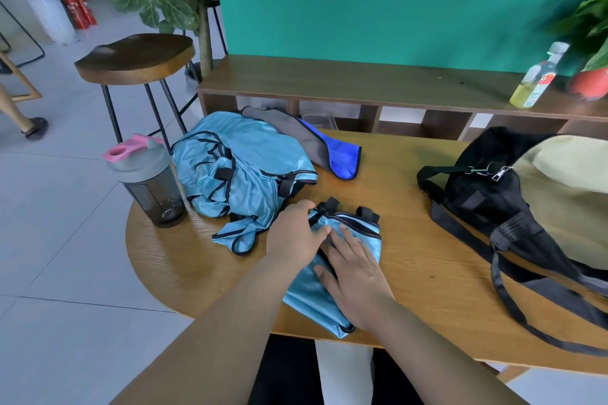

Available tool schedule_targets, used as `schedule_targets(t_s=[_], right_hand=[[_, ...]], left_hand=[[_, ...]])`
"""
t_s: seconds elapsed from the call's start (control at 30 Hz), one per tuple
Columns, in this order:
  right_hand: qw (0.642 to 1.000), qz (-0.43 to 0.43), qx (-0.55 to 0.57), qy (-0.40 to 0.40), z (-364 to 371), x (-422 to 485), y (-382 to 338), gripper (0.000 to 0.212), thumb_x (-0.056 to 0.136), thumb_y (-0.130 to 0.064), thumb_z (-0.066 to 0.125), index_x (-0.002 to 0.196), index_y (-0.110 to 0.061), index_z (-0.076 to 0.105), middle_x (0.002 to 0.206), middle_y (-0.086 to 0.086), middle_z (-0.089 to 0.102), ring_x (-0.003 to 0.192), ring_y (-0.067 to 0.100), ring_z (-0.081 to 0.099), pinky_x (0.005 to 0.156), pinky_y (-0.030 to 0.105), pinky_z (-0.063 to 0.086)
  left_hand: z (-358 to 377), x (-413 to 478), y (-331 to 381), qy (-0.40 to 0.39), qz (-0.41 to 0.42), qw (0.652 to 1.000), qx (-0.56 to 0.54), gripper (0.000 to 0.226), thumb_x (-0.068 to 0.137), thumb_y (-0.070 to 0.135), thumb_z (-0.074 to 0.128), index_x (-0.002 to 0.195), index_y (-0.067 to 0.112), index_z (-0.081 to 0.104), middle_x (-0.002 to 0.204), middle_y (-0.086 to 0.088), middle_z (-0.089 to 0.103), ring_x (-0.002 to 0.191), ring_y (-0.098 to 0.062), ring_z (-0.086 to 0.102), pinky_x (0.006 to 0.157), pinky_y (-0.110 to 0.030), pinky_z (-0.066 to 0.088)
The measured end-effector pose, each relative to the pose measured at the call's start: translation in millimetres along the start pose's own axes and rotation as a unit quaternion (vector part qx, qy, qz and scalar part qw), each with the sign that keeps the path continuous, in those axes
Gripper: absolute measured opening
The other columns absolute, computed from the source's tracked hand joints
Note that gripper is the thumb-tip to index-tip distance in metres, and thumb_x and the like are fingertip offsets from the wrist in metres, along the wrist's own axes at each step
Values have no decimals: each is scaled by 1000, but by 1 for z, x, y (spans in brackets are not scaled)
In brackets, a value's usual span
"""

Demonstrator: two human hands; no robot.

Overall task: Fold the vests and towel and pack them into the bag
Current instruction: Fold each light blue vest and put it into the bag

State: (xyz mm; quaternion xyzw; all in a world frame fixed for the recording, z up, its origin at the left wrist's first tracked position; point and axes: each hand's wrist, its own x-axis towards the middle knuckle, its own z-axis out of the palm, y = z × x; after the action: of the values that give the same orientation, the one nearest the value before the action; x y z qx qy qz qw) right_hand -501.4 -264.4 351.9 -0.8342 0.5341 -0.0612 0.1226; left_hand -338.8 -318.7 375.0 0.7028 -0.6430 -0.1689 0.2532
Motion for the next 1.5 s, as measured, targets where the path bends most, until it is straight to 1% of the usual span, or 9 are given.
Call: schedule_targets(t_s=[0.23, 0.43, 0.63, 0.87, 0.97, 1.07, 1.23, 1.33, 1.5], right_hand=[[997, -68, 31, 4, -7, -10, 1, 60, 111, -50, 13, 168, -32, 15, 174, -16, -3, 154, -1, -27, 132, 37, -6], [989, -35, 70, 128, 7, -19, 9, 56, 111, -43, 31, 163, -25, 37, 171, -13, 27, 159, 0, 3, 131, 37, 14], [1000, -15, -22, 15, 8, -23, 16, 74, 105, -67, 26, 168, -29, 17, 175, -12, -1, 159, 6, -16, 132, 38, 0], [996, -76, -20, -36, -27, -29, 76, 72, 99, -64, 38, 165, -38, 26, 174, -20, 6, 157, -1, -15, 132, 38, 3], [996, -78, -12, -43, -37, -34, 86, 72, 98, -60, 46, 164, -41, 24, 173, -22, 1, 156, -3, -16, 132, 35, 2], [996, -90, -11, -16, -31, -44, 75, 74, 100, -69, 46, 164, -41, 24, 173, -21, 2, 158, 0, -9, 130, 30, 1], [982, -158, 33, 94, -5, -53, 52, 52, 99, -69, 56, 140, -37, 64, 153, -18, 50, 150, 9, 37, 123, 33, 31], [974, -169, 55, 143, 4, -53, 45, 29, 101, -54, 64, 117, -33, 76, 131, -17, 64, 131, 10, 55, 105, 38, 50], [964, -175, 110, 167, -1, -55, 47, 19, 104, -42, 67, 105, -28, 79, 117, -15, 69, 114, 8, 62, 93, 32, 53]], left_hand=[[-3, 8, 4, 26, 62, 997, 41, 38, 97, 34, 69, 134, 30, 63, 123, 5, 70, 114, -17, 65, 91, -40, 56], [4, 18, -8, 17, 52, 994, -90, 29, 101, 20, 66, 129, 27, 67, 109, 3, 73, 100, -15, 68, 89, -28, 53], [15, 15, -20, 0, -4, 992, -130, 29, 100, 18, 68, 128, 24, 67, 107, 5, 69, 99, -11, 65, 91, -25, 49], [16, 13, -8, -56, -62, 983, -165, 34, 98, 24, 72, 132, 25, 65, 105, 7, 66, 99, -15, 64, 89, -29, 51], [12, 9, -9, -55, -27, 989, -135, 42, 99, 23, 70, 139, 24, 58, 107, 4, 66, 102, -17, 65, 94, -30, 51], [10, -2, -9, 29, 83, 993, -81, 47, 97, 9, 64, 142, 20, 54, 124, -2, 57, 107, -17, 61, 99, -35, 52], [9, -15, -8, 30, 314, 949, 23, 35, 95, 2, 60, 127, 17, 65, 130, 4, 56, 121, -22, 52, 99, -42, 49], [14, -14, -16, -19, 313, 949, 45, 37, 100, 12, 62, 135, 20, 64, 143, 7, 55, 136, -20, 46, 108, -44, 47], [11, -12, -24, -57, 288, 956, 24, 39, 106, 22, 59, 145, 21, 60, 157, 10, 47, 150, -11, 36, 121, -33, 38]])
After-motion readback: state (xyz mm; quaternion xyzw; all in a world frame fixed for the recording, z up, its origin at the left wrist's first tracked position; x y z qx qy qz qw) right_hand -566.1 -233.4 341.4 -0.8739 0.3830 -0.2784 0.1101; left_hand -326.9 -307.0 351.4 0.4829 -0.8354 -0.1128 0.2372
